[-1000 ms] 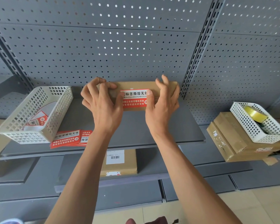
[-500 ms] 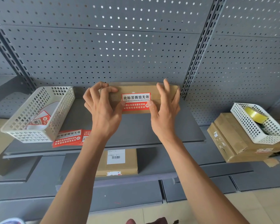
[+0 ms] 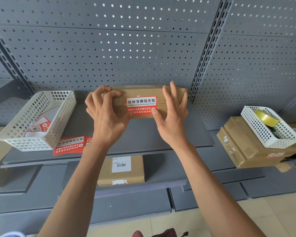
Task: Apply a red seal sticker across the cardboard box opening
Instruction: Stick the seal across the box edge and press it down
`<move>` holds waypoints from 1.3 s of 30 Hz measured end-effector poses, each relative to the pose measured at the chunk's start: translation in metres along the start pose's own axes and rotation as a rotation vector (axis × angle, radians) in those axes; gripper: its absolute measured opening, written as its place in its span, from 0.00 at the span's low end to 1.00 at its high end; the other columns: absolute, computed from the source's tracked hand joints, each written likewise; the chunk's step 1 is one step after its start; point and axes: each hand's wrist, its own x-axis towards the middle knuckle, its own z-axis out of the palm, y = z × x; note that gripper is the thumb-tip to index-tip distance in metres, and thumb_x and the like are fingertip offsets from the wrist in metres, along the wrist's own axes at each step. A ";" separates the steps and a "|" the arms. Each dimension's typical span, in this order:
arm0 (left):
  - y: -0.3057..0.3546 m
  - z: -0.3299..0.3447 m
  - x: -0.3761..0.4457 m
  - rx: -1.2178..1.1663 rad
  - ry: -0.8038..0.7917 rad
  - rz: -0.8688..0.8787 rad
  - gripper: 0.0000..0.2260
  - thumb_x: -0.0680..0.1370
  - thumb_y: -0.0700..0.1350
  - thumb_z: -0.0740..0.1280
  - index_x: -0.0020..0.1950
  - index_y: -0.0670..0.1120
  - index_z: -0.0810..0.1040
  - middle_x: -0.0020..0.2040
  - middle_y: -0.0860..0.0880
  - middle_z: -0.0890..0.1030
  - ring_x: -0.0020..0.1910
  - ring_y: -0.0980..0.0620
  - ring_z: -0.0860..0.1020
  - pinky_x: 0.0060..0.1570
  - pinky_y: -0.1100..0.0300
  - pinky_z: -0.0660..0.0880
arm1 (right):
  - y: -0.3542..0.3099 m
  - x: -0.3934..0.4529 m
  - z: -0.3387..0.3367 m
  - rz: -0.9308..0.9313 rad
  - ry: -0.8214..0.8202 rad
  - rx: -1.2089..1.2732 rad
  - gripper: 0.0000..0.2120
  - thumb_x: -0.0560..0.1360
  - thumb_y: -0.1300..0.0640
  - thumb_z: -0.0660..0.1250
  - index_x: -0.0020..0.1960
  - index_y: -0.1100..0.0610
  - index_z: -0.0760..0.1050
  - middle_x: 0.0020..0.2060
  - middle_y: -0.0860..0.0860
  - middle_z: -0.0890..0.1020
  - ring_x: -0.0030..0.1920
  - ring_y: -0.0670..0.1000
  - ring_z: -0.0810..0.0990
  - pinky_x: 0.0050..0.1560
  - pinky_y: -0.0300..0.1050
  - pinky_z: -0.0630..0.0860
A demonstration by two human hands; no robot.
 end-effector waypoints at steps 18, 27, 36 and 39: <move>0.010 0.012 -0.005 0.009 0.070 -0.071 0.35 0.62 0.65 0.77 0.62 0.49 0.73 0.70 0.47 0.67 0.72 0.39 0.62 0.65 0.44 0.63 | -0.010 -0.001 0.006 0.043 0.033 -0.089 0.44 0.69 0.39 0.73 0.79 0.49 0.59 0.82 0.46 0.53 0.81 0.61 0.45 0.70 0.63 0.58; 0.009 0.013 -0.004 -0.016 0.076 -0.072 0.37 0.62 0.66 0.79 0.63 0.49 0.74 0.71 0.47 0.67 0.73 0.40 0.61 0.66 0.45 0.61 | -0.011 0.001 0.004 0.064 -0.012 -0.055 0.45 0.70 0.36 0.73 0.80 0.47 0.56 0.82 0.42 0.50 0.81 0.59 0.43 0.70 0.65 0.57; 0.006 0.008 0.000 -0.035 0.064 -0.067 0.30 0.64 0.56 0.82 0.63 0.52 0.76 0.70 0.49 0.67 0.72 0.42 0.61 0.65 0.48 0.62 | -0.006 0.006 0.002 0.031 -0.001 -0.025 0.39 0.74 0.45 0.72 0.80 0.48 0.59 0.82 0.44 0.53 0.81 0.60 0.45 0.71 0.62 0.54; 0.005 0.007 0.001 -0.035 0.050 -0.060 0.30 0.65 0.54 0.81 0.63 0.52 0.76 0.69 0.49 0.67 0.72 0.42 0.61 0.65 0.48 0.61 | -0.004 0.007 -0.001 0.030 -0.007 -0.006 0.38 0.74 0.47 0.71 0.80 0.48 0.59 0.82 0.43 0.53 0.81 0.59 0.45 0.69 0.56 0.52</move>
